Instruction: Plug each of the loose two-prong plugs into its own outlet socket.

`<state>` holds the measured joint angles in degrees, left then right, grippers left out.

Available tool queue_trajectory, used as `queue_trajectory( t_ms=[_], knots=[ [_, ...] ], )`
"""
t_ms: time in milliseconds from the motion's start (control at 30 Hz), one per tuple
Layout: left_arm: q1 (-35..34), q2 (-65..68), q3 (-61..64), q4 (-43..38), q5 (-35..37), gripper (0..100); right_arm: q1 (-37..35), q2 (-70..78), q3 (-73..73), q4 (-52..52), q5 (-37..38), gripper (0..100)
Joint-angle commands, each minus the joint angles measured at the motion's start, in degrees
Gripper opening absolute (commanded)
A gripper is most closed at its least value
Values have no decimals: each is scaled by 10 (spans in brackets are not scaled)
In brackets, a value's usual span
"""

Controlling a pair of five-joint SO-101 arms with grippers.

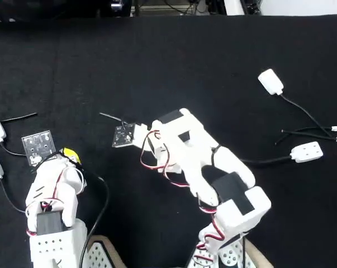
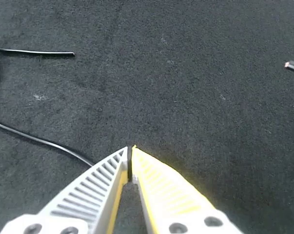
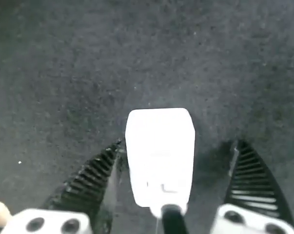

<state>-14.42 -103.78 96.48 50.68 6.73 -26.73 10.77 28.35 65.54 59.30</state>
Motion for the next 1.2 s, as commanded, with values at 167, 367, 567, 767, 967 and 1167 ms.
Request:
queue_trajectory(
  t_ms=[167,367,567,767,967,1167],
  knots=[
    [-6,-4,9,0,-4,30,6,21,-1,-4,4,7],
    [-6,-4,9,0,-4,30,8,20,-23,-32,2,11],
    [-6,-4,9,0,-4,30,12,22,-122,-20,1,12],
    [-6,-4,9,0,-4,30,12,40,-235,18,-18,12],
    [-6,-4,9,0,-4,30,12,138,-414,52,-18,12],
    [-6,-4,9,0,-4,30,12,276,-658,71,-18,12]
  ],
)
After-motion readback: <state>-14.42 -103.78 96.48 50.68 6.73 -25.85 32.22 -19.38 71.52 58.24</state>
